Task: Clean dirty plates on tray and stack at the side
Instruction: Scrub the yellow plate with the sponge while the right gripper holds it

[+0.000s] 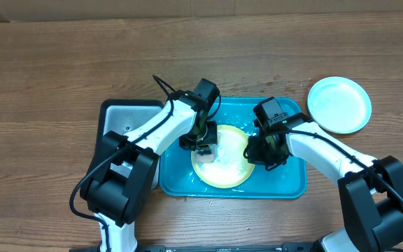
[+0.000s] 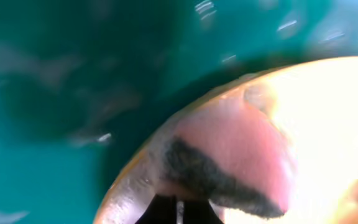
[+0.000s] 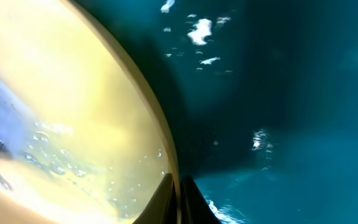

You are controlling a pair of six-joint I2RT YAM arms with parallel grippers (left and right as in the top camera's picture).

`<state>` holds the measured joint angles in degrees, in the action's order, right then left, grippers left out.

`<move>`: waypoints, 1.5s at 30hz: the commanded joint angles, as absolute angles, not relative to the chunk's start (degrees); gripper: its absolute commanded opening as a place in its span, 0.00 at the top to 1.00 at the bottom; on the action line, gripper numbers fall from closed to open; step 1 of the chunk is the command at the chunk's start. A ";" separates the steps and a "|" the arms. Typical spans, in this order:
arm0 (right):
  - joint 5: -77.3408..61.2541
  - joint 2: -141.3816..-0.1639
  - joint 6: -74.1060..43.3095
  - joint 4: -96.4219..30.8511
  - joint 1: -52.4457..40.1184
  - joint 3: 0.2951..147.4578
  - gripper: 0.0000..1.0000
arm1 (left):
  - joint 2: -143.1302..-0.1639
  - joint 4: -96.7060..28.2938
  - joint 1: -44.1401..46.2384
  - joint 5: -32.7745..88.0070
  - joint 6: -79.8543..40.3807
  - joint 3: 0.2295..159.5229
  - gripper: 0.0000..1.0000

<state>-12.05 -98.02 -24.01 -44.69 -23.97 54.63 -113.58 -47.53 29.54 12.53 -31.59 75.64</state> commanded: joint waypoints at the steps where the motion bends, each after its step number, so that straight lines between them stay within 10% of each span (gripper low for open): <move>1: -12.29 -98.04 -24.05 -44.45 -24.10 55.57 0.96 | -115.55 -42.63 30.15 27.66 -31.09 74.85 0.96; 14: -12.32 -98.04 -24.08 -45.39 -24.10 55.57 0.96 | -117.71 -35.53 32.56 36.97 -38.17 74.85 0.96; 45: -12.32 -98.04 -24.05 -45.56 -24.10 55.57 0.96 | -117.51 -71.22 29.85 -2.22 -30.76 90.96 0.96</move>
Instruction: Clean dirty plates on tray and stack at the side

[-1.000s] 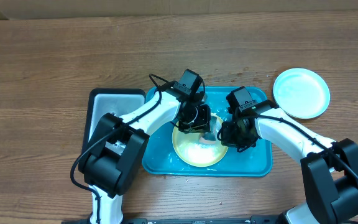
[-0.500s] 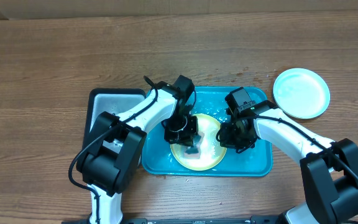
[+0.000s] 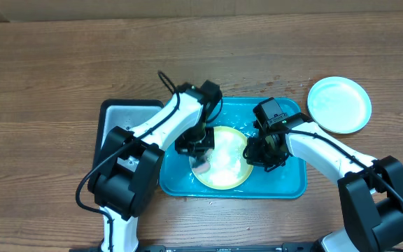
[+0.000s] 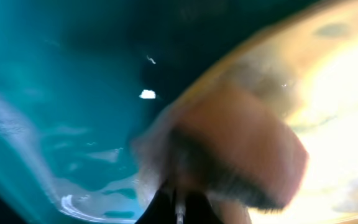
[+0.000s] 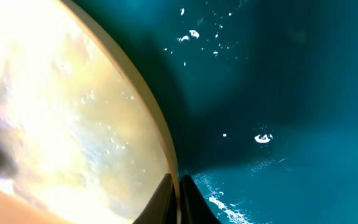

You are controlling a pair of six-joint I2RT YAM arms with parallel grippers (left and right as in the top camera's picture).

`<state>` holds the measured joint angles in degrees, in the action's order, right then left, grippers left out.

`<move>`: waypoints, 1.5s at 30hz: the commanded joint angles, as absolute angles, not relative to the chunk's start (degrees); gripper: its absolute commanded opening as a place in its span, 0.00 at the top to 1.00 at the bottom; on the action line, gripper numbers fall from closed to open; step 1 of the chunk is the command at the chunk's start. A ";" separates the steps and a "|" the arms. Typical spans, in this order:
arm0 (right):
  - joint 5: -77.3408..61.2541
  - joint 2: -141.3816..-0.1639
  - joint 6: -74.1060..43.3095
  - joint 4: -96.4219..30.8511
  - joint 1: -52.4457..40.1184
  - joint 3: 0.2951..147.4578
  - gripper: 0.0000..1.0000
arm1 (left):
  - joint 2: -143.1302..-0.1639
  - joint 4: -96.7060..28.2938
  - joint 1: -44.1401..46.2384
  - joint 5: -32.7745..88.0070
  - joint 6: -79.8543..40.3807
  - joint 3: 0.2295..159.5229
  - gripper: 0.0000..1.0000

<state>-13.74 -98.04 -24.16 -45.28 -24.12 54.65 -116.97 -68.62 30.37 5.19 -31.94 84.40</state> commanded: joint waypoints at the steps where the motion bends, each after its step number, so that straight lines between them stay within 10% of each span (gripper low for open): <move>1: -12.32 -98.04 -24.05 -45.56 -24.10 55.57 0.96 | -117.51 -72.18 29.93 -1.78 -30.22 92.66 0.96; 26: -11.64 -98.00 -16.51 -50.92 -24.10 67.02 0.96 | -107.09 -88.79 10.00 -9.15 -30.44 103.04 0.96; 45: 21.04 -91.20 -15.07 -64.20 -24.12 84.64 0.96 | -104.44 -74.04 7.38 -7.42 -29.65 77.97 0.96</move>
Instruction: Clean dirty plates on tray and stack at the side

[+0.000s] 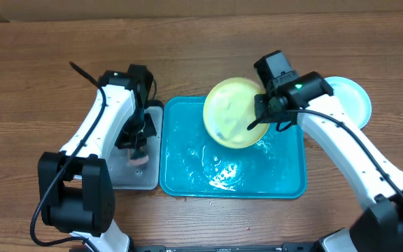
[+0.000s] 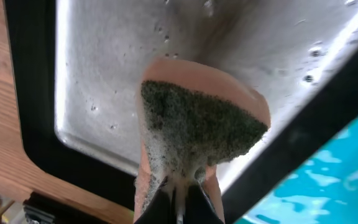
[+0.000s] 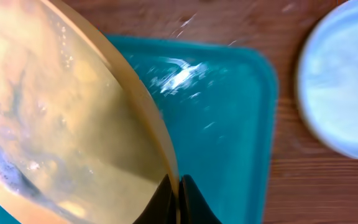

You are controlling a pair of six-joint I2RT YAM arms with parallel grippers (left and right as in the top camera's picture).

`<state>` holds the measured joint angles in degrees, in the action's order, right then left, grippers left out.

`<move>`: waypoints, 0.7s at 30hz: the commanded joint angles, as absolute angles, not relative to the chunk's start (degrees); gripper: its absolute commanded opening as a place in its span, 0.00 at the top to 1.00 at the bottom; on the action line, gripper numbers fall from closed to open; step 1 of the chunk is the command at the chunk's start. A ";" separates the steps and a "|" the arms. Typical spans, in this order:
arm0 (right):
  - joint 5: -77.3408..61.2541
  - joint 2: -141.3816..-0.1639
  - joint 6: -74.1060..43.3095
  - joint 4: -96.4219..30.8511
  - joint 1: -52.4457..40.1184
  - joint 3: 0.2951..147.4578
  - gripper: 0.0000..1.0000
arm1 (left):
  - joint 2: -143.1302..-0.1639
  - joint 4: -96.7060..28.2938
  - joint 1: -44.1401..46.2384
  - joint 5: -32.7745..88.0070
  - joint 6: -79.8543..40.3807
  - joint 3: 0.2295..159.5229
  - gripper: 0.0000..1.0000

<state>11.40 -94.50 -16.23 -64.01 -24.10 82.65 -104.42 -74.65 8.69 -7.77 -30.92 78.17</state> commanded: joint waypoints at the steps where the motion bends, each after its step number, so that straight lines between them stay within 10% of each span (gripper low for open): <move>1: 21.78 -90.94 -14.70 -64.36 -24.12 84.64 0.96 | -104.27 -73.93 6.96 -7.40 -29.36 77.97 0.95; 21: 43.11 -90.76 3.55 -62.81 -37.15 86.63 0.96 | -104.18 -69.36 -0.01 -3.09 -25.69 78.00 0.95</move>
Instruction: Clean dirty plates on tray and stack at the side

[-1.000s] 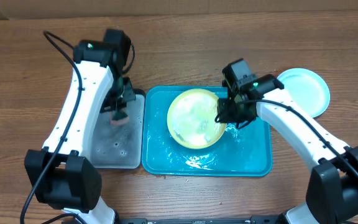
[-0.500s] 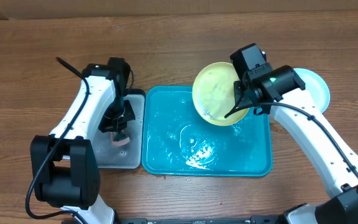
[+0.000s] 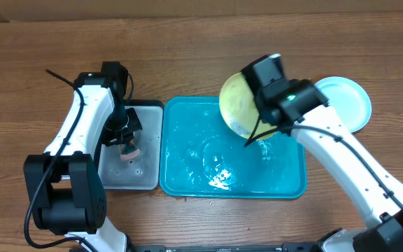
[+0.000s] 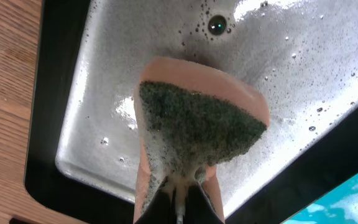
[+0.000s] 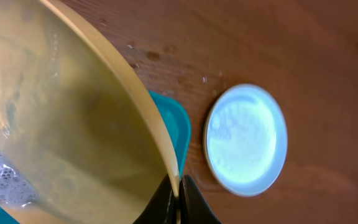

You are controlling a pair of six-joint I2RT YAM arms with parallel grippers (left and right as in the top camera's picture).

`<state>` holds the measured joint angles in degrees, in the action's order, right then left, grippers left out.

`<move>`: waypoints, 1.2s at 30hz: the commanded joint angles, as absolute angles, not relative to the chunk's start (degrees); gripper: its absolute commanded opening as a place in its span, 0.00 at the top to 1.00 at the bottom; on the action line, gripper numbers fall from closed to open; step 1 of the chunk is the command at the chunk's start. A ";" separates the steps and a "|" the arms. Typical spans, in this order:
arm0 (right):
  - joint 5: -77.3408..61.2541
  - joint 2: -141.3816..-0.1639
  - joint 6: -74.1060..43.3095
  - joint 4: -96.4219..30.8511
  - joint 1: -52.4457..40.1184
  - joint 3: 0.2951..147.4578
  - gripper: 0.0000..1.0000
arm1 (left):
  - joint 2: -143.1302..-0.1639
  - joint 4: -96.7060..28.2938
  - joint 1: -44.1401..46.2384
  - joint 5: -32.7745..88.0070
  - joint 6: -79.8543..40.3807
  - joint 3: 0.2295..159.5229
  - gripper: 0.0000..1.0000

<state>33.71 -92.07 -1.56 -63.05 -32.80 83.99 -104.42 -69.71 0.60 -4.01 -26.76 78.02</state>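
A yellow plate hangs tilted above the back right of the wet teal tray, its rim pinched by my right gripper, which is shut on it; suds cling to the plate. A pale blue plate lies on the wood to the right, also in the right wrist view as a pale blue plate. My left gripper is shut on a pink sponge with a dark green scrub face, held over the grey basin left of the tray.
The basin has a black rim, a wet, sudsy floor and a small drain hole. Soapy water pools on the tray. Wooden tabletop surrounds everything; a cardboard edge runs along the back.
My right gripper has lifted the yellow plate higher and turned it more on edge, nearer the blue plate. My left gripper with the sponge has shifted a little further over the basin.
First the yellow plate lay on the tray, my right gripper holding its rim while my left rubbed it with the sponge. Then the sponge was nearer the plate's left edge. Later the sponge hung over the basin and the plate was raised off the tray, now higher still.
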 commanded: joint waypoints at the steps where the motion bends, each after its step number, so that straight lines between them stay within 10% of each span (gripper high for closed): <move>1: 45.87 -90.76 4.03 -63.02 -38.72 86.63 0.96 | -104.18 -69.28 -0.12 -3.11 -25.69 78.00 0.96; 17: 89.36 -90.76 9.54 -67.94 -59.42 86.65 0.96 | -104.18 -67.26 -0.43 -2.94 -25.21 77.97 0.96; 36: 87.99 -90.63 8.25 -67.33 -63.70 86.78 0.96 | -104.18 -67.22 -0.40 -2.92 -24.38 77.97 0.96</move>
<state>85.08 -92.07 9.89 -68.99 -61.91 84.77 -104.42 -67.42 0.10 -3.42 -25.45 78.02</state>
